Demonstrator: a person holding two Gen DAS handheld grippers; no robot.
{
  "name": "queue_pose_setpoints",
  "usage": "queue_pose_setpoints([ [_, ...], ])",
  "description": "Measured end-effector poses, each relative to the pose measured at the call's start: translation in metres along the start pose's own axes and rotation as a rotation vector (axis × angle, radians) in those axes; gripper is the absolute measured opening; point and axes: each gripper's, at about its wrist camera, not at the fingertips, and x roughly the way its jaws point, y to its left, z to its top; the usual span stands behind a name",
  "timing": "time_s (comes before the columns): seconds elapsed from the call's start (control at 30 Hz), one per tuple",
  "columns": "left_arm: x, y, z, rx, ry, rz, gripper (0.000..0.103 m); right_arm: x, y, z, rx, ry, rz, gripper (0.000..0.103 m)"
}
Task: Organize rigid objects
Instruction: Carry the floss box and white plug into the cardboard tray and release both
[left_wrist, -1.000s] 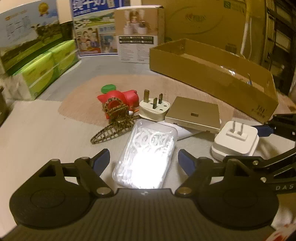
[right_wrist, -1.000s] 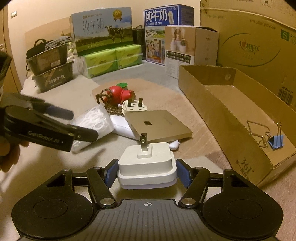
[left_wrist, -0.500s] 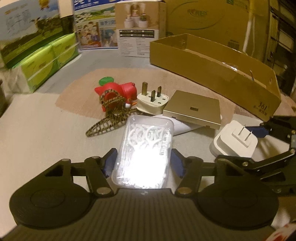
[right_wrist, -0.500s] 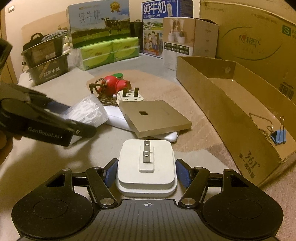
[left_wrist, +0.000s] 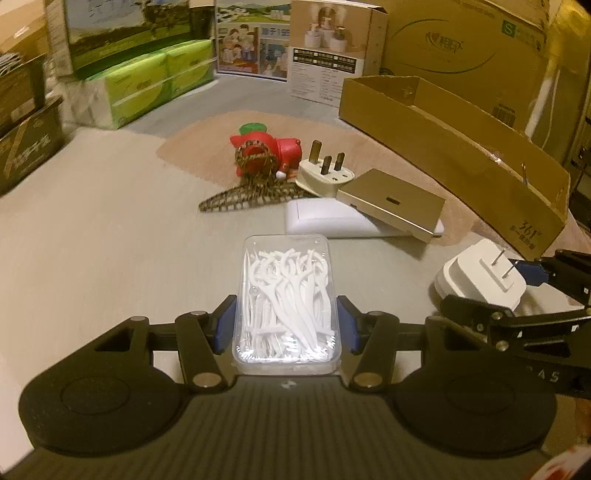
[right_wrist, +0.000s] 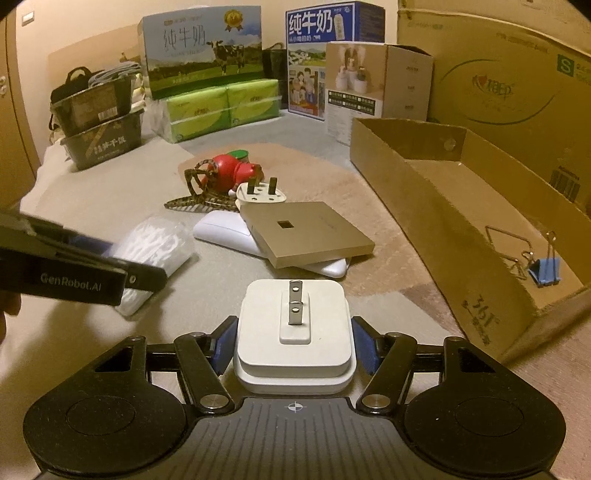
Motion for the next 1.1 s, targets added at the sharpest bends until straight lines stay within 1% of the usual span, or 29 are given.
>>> queue_pose_setpoints([
  [0.1,-0.009,-0.007,-0.007,-0.028,-0.002,0.012,0.052,-0.010,-0.002,-0.001,0.004,-0.007,0.005,0.064],
  [0.33,-0.034,-0.022,-0.021,-0.128,-0.016,0.024,0.052,-0.037,-0.009,-0.001,0.014,-0.037,0.007,0.064],
  [0.5,-0.051,-0.035,-0.027,-0.180,-0.029,0.024,0.052,-0.054,-0.016,-0.001,0.025,-0.058,0.010,0.064],
  [0.7,-0.069,-0.052,-0.031,-0.194,-0.043,0.050,0.052,-0.073,-0.023,-0.001,0.029,-0.087,0.015,0.064],
  [1.1,-0.088,-0.077,-0.035,-0.202,-0.063,0.034,0.052,-0.099,-0.034,-0.001,0.027,-0.123,0.011,0.064],
])
